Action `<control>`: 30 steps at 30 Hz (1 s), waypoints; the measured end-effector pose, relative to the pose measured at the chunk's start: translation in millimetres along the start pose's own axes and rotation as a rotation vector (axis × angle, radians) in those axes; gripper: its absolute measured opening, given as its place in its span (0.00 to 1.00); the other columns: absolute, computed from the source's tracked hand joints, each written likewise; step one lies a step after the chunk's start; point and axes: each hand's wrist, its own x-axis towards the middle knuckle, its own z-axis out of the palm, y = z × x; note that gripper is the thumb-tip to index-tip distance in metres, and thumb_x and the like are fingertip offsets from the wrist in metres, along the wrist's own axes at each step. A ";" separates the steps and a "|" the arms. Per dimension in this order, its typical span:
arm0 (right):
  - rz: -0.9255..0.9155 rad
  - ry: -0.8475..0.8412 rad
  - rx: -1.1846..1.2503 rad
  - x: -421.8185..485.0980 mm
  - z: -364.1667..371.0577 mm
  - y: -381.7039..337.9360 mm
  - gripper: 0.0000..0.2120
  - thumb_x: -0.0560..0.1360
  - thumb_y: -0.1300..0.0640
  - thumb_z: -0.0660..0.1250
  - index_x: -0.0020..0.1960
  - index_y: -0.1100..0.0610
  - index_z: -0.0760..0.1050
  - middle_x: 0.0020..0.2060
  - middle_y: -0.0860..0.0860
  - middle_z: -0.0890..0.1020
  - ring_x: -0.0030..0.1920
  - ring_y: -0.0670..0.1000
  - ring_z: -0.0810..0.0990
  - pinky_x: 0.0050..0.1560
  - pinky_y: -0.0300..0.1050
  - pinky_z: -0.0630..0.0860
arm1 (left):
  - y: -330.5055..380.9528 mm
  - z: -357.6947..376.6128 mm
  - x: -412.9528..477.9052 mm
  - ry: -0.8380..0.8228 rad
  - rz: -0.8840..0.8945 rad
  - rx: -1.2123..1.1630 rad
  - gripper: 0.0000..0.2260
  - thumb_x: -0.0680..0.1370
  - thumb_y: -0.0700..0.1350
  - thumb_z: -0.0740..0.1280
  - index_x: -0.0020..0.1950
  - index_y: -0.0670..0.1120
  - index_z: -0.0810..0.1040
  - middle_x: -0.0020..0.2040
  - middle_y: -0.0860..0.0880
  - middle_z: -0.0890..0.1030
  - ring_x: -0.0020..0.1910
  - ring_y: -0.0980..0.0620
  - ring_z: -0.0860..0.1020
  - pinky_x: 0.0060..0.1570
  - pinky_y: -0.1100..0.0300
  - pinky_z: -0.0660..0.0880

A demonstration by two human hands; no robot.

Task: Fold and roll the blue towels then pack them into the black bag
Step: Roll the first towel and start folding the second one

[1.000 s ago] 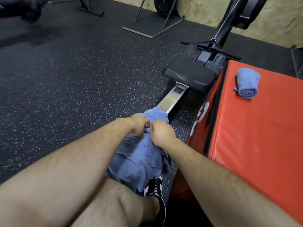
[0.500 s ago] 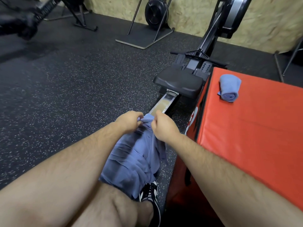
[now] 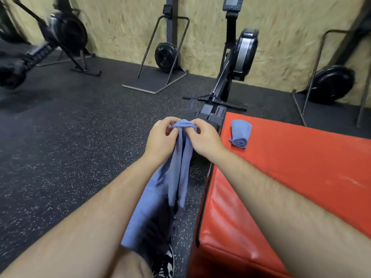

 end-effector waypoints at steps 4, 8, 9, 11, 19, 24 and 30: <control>0.006 0.093 0.091 -6.4 -55.9 -4.6 0.04 0.77 0.54 0.67 0.48 0.53 0.79 0.43 0.48 0.84 0.46 0.49 0.81 0.47 0.45 0.76 | 55.6 26.3 1.6 0.007 -0.046 -0.326 0.16 0.78 0.38 0.64 0.60 0.56 0.77 0.49 0.54 0.81 0.45 0.56 0.78 0.50 0.52 0.79; 0.007 0.220 0.152 -24.2 -120.6 -0.2 0.05 0.77 0.55 0.70 0.47 0.57 0.81 0.40 0.47 0.83 0.39 0.44 0.78 0.39 0.40 0.74 | 111.7 67.5 -5.0 -0.052 -0.073 -0.622 0.12 0.80 0.40 0.67 0.63 0.46 0.75 0.52 0.49 0.84 0.46 0.58 0.80 0.47 0.62 0.74; 0.004 0.249 0.169 -30.2 -138.4 0.8 0.05 0.77 0.56 0.69 0.46 0.57 0.80 0.38 0.46 0.81 0.36 0.41 0.76 0.37 0.37 0.72 | 125.7 78.4 -7.6 -0.067 -0.074 -0.662 0.12 0.79 0.41 0.69 0.62 0.45 0.76 0.52 0.48 0.85 0.49 0.57 0.82 0.48 0.62 0.75; 0.012 0.285 0.183 -42.9 -173.5 3.5 0.04 0.77 0.57 0.69 0.43 0.55 0.80 0.35 0.45 0.81 0.33 0.37 0.75 0.37 0.34 0.72 | 154.5 98.4 -15.4 -0.097 -0.056 -0.703 0.10 0.78 0.42 0.72 0.58 0.44 0.78 0.50 0.49 0.86 0.51 0.56 0.83 0.50 0.62 0.78; 0.272 0.516 0.224 -99.7 -292.6 42.6 0.12 0.76 0.54 0.65 0.43 0.64 0.78 0.34 0.53 0.78 0.36 0.49 0.75 0.40 0.54 0.78 | 212.2 165.1 -35.2 -0.061 -0.070 -0.618 0.04 0.78 0.44 0.71 0.48 0.44 0.80 0.36 0.55 0.79 0.35 0.60 0.76 0.41 0.64 0.73; 0.470 0.604 0.216 -139.1 -340.5 81.6 0.09 0.74 0.56 0.62 0.37 0.58 0.70 0.33 0.52 0.70 0.34 0.51 0.66 0.35 0.42 0.64 | 219.6 184.0 -42.6 -0.073 -0.167 -0.591 0.05 0.77 0.46 0.69 0.46 0.46 0.76 0.38 0.52 0.77 0.36 0.55 0.73 0.40 0.55 0.73; 0.508 0.477 0.190 -160.7 -347.0 100.1 0.18 0.68 0.49 0.58 0.48 0.58 0.80 0.38 0.50 0.78 0.37 0.51 0.74 0.39 0.46 0.72 | 239.1 209.1 -51.4 -0.455 -0.251 -0.709 0.07 0.74 0.44 0.68 0.41 0.41 0.74 0.40 0.44 0.68 0.39 0.45 0.64 0.35 0.56 0.61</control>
